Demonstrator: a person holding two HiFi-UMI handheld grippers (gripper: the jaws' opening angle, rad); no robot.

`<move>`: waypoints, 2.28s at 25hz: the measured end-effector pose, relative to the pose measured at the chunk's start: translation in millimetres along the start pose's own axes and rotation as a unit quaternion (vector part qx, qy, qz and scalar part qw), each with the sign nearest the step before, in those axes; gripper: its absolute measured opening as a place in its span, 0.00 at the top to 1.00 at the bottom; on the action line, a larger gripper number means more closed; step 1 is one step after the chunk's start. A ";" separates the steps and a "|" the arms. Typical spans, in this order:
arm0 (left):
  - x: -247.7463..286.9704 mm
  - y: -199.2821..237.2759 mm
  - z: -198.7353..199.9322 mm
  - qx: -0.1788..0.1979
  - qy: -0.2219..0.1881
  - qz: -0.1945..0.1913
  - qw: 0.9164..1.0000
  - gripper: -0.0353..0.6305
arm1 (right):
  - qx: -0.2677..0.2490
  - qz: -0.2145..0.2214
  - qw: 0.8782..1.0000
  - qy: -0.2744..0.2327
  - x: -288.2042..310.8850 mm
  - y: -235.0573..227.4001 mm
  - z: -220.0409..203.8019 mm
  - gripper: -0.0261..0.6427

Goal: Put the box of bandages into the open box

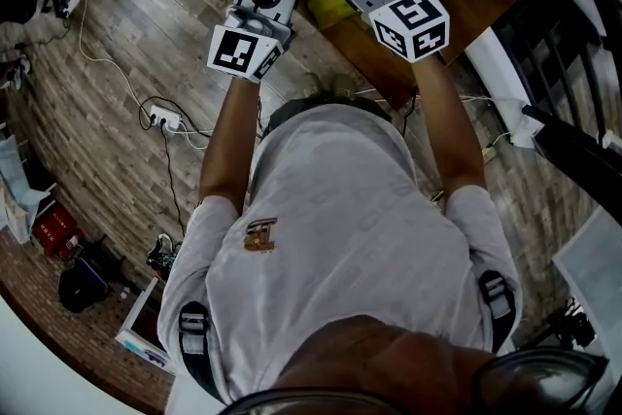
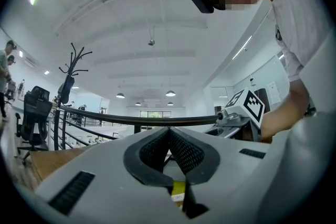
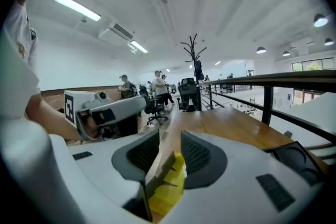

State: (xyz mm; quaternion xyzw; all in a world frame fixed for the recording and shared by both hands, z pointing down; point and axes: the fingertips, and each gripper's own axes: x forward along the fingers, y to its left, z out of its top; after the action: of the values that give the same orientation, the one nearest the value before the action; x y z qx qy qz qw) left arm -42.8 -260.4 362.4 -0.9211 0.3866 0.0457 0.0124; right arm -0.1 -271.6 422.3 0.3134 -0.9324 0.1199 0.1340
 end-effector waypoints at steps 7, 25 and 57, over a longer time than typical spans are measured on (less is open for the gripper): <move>-4.3 -13.9 17.6 0.001 -0.010 -0.015 1.000 0.92 | -0.028 0.019 0.994 -0.103 -25.3 25.4 42.2 0.82; -19.0 -39.2 56.1 0.006 -0.043 -0.042 0.998 0.92 | -0.063 0.044 0.973 -0.218 -61.4 68.1 86.1 0.89; -27.6 -58.9 70.9 0.006 -0.067 -0.053 0.996 0.92 | -0.073 0.028 0.970 -0.231 -76.1 84.5 83.2 0.91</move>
State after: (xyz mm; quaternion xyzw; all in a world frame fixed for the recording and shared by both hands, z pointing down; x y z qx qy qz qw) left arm -25.3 -195.4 293.7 -0.9352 0.3355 0.1041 0.0457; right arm -8.3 -189.7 307.9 0.2958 -0.9528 -0.0200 -0.0660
